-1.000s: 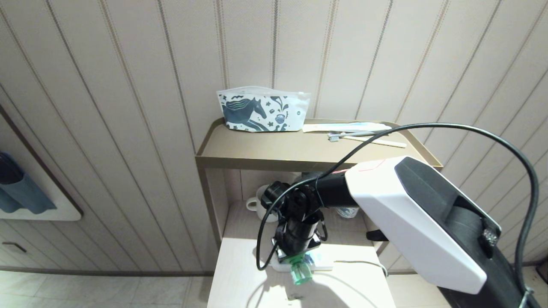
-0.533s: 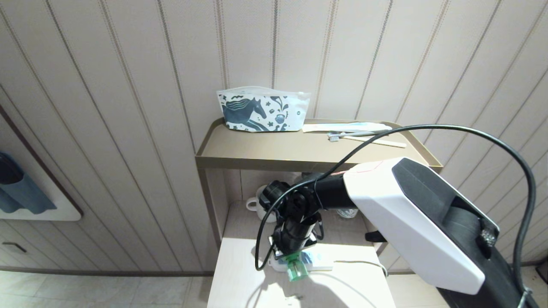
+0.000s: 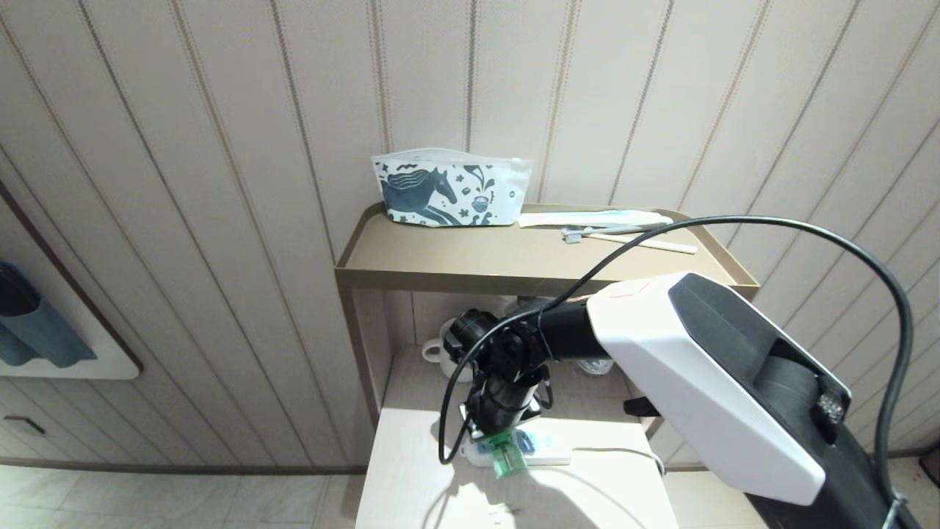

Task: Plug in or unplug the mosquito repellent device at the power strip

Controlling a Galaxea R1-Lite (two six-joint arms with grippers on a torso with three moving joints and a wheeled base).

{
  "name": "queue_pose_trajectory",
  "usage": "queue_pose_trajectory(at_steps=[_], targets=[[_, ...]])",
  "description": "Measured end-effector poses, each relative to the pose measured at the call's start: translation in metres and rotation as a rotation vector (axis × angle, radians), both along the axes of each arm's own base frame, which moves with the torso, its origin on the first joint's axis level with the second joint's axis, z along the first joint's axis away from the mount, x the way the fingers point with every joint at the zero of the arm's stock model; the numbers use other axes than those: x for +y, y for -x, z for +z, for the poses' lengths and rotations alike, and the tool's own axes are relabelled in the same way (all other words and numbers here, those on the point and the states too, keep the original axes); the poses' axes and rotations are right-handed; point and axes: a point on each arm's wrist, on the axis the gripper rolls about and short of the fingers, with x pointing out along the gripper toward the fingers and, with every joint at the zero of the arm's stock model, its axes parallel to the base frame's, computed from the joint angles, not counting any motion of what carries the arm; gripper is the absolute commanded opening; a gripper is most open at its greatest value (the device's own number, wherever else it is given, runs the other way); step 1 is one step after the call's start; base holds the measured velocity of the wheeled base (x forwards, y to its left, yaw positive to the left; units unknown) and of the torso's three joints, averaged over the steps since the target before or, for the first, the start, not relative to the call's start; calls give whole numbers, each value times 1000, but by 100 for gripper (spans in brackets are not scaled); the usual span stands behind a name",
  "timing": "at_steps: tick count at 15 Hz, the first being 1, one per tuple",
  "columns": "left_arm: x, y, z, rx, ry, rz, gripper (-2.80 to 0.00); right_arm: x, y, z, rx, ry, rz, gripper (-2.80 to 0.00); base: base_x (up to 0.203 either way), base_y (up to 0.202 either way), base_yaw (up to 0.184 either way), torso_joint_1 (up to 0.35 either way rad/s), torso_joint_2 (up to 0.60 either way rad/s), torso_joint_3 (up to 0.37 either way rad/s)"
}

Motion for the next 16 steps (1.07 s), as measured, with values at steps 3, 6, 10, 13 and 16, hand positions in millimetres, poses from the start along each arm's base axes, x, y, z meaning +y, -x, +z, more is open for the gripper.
queue_pose_trajectory(at_steps=[3, 6, 10, 13, 16], targets=[[0, 0, 0, 0, 0, 0, -280, -2, -2, -2, -1, 9, -1, -280, 0, 0, 0, 0, 0, 0], [0, 0, 0, 0, 0, 0, -280, 0, -4, -5, -20, 5, 4, -280, 0, 0, 0, 0, 0, 0], [0, 0, 0, 0, 1, 0, -280, 2, -4, -8, -21, 7, 7, -280, 0, 0, 0, 0, 0, 0], [0, 0, 0, 0, 0, 0, -280, 3, -4, -8, -21, 6, 8, -280, 0, 0, 0, 0, 0, 0], [0, 0, 0, -1, 0, 0, -280, 3, -4, -9, -21, 6, 7, -280, 0, 0, 0, 0, 0, 0]])
